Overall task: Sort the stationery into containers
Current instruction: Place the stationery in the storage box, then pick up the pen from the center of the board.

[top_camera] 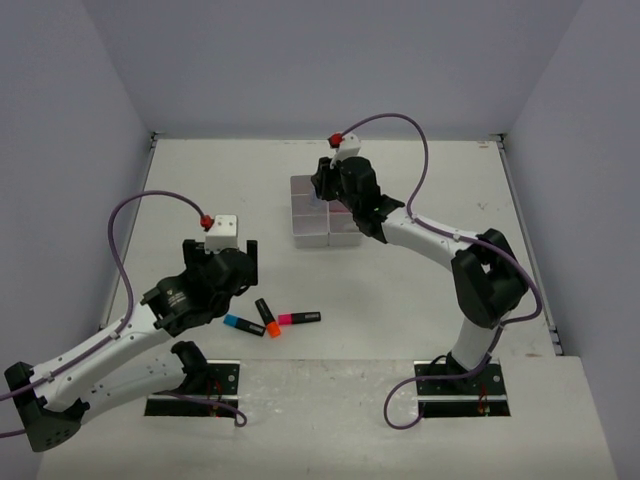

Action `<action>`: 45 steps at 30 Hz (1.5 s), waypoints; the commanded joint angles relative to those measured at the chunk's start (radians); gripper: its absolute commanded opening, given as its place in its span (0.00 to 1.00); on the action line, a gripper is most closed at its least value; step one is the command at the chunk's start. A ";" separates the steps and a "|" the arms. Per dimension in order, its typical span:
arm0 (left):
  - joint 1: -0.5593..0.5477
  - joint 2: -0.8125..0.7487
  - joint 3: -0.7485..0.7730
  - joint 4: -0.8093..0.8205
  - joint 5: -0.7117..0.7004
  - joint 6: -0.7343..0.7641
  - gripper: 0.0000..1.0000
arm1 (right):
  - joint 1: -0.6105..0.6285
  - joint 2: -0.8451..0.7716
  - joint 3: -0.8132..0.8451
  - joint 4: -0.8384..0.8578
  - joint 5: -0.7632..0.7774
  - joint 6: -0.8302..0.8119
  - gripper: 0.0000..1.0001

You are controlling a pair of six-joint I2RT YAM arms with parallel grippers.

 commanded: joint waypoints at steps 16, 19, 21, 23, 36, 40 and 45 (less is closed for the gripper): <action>0.004 -0.044 0.051 -0.077 -0.153 -0.205 1.00 | 0.094 -0.228 -0.075 -0.429 -0.304 -0.210 0.63; 0.005 -0.094 0.045 -0.079 -0.181 -0.205 1.00 | 0.223 -0.243 -0.130 -0.600 -0.291 -0.317 0.63; 0.005 -0.128 0.042 -0.080 -0.188 -0.206 1.00 | 0.326 -0.222 -0.141 -0.681 -0.236 -0.324 0.63; 0.005 -0.163 0.040 -0.077 -0.189 -0.203 1.00 | 0.397 -0.198 -0.149 -0.740 -0.211 -0.312 0.66; 0.005 -0.171 0.020 -0.038 -0.137 -0.128 1.00 | 0.530 0.059 -0.005 -0.820 -0.125 -0.371 0.72; 0.005 -0.177 0.012 -0.022 -0.116 -0.112 1.00 | 0.533 0.111 0.004 -0.777 -0.116 -0.385 0.70; 0.005 -0.191 0.007 -0.015 -0.102 -0.106 1.00 | 0.533 0.148 0.001 -0.737 -0.107 -0.408 0.58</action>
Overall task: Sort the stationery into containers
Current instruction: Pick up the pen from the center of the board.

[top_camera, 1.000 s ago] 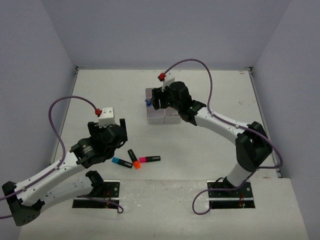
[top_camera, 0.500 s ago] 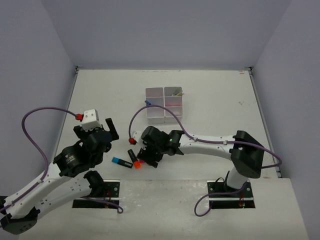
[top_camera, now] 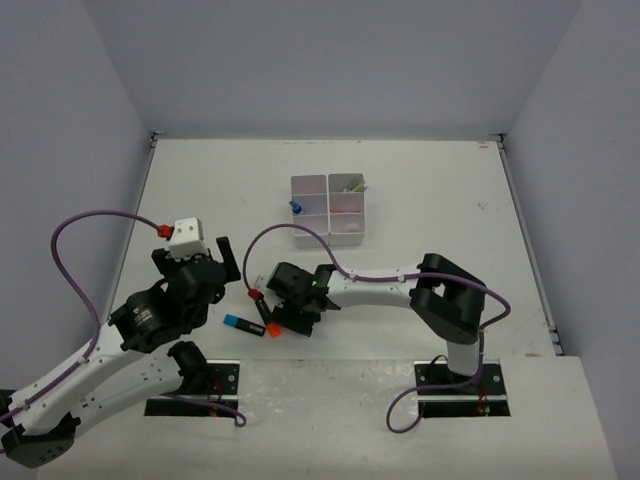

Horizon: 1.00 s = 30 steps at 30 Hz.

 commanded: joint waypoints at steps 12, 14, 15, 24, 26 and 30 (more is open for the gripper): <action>0.005 -0.046 -0.018 0.072 0.024 0.053 1.00 | -0.021 -0.153 -0.051 0.139 0.172 -0.223 0.00; 0.005 -0.047 -0.018 0.070 0.022 0.054 1.00 | -0.046 -0.179 -0.046 0.164 0.202 -0.269 0.00; 0.005 -0.048 -0.019 0.070 0.021 0.054 1.00 | -0.077 -0.203 -0.038 0.184 0.233 -0.318 0.00; 0.005 -0.046 -0.029 0.093 0.035 0.080 1.00 | -0.269 -0.174 0.030 0.382 0.205 -0.607 0.00; 0.005 -0.044 -0.028 0.093 0.040 0.084 1.00 | -0.289 -0.160 0.033 0.451 0.170 -0.639 0.00; 0.004 -0.041 -0.033 0.104 0.053 0.095 1.00 | -0.335 -0.114 0.051 0.542 0.116 -0.695 0.00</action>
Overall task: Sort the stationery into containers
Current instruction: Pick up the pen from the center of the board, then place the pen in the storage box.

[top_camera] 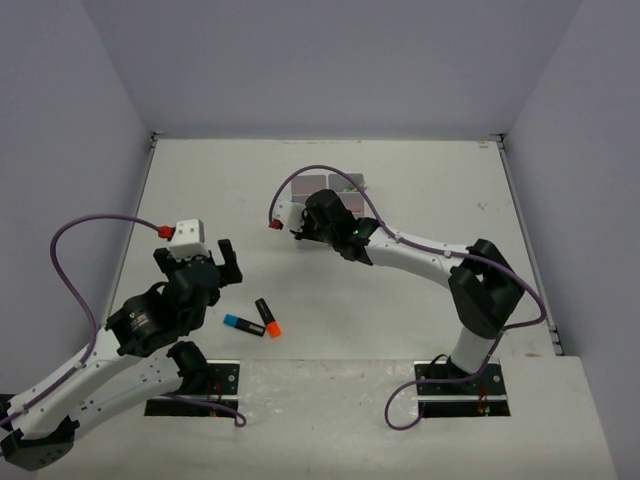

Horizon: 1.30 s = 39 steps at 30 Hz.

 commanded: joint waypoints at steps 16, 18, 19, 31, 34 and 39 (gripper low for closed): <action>0.005 -0.002 -0.013 0.060 0.017 0.044 1.00 | -0.034 0.108 0.053 0.192 -0.110 -0.070 0.09; 0.005 -0.003 -0.013 0.065 0.022 0.051 1.00 | -0.035 0.112 0.042 0.192 -0.103 -0.069 0.13; 0.005 -0.004 -0.016 0.069 0.026 0.055 1.00 | -0.035 0.117 0.037 0.191 -0.095 -0.072 0.15; 0.004 -0.010 -0.022 0.092 0.061 0.090 1.00 | -0.043 0.126 0.010 0.178 -0.075 -0.052 0.30; 0.004 -0.018 -0.025 0.098 0.068 0.097 1.00 | -0.044 0.126 0.009 0.167 -0.076 -0.049 0.37; 0.005 -0.025 -0.027 0.107 0.072 0.103 1.00 | -0.044 0.112 0.011 0.146 -0.084 -0.039 0.41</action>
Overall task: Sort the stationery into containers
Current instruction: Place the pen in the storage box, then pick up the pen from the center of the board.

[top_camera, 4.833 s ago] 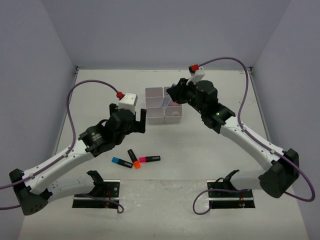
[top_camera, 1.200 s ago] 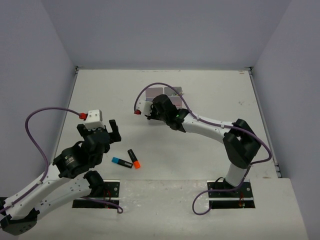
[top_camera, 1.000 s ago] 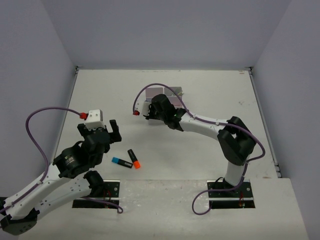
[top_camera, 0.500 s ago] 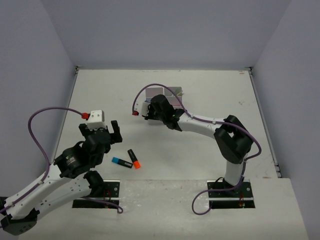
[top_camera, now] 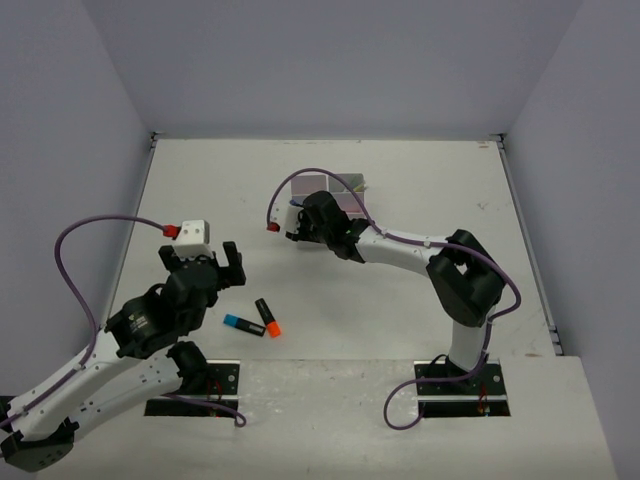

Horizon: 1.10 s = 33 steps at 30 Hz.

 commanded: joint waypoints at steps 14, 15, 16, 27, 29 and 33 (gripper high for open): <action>0.005 -0.003 0.025 -0.053 -0.110 -0.084 1.00 | 0.069 -0.190 0.069 -0.165 -0.010 0.318 0.42; 0.005 -0.006 0.039 -0.081 -0.156 -0.142 1.00 | 0.096 -0.198 0.085 -0.205 0.013 0.438 0.42; 0.005 -0.011 0.049 -0.119 -0.190 -0.188 1.00 | 0.123 -0.198 0.103 -0.248 0.038 0.544 0.42; 0.005 -0.108 0.051 -0.147 -0.207 -0.231 1.00 | 0.358 -0.033 0.142 -0.501 0.057 1.257 0.43; 0.005 -0.111 0.050 -0.141 -0.201 -0.224 1.00 | 0.381 0.007 0.163 -0.526 0.034 1.299 0.46; 0.005 -0.114 0.046 -0.131 -0.193 -0.210 1.00 | 0.405 0.061 0.188 -0.550 0.024 1.343 0.59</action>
